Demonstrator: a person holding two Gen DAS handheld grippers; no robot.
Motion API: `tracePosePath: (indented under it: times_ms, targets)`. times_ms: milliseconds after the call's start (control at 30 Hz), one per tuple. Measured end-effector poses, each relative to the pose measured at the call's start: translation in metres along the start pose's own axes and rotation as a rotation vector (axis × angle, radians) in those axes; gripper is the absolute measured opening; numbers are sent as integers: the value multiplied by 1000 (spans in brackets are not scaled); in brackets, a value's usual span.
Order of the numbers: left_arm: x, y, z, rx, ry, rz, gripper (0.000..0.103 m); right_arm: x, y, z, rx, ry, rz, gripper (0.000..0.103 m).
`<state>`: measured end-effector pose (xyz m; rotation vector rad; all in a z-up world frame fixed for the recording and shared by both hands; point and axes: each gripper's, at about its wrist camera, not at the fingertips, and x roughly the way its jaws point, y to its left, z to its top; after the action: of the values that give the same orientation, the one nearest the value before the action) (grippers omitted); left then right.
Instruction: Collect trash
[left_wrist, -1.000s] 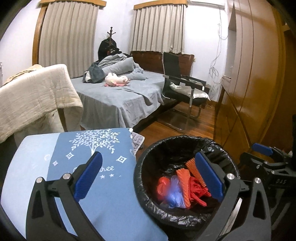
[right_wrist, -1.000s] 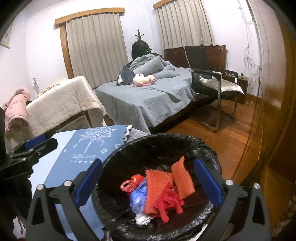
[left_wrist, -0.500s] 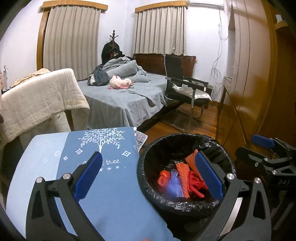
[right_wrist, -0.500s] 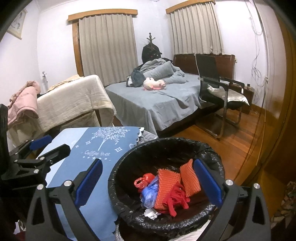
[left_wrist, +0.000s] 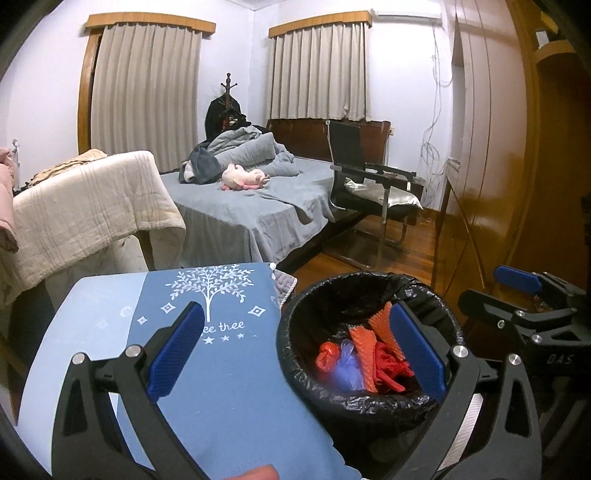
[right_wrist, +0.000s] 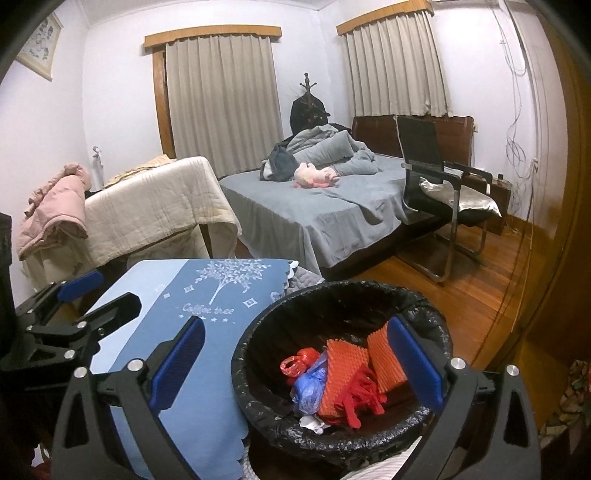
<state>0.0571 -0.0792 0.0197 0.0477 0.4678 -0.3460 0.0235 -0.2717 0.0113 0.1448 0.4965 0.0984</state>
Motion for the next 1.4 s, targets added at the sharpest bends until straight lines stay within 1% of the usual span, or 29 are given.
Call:
tracePosePath:
  times_ms: [367,1400]
  targets:
    - [-5,1,1,-1,-17,6,97,-1,6,3,-10,-5,6,97]
    - [-4,3,2,0,-15,5,97,0,8,4,-12,-5,7,97]
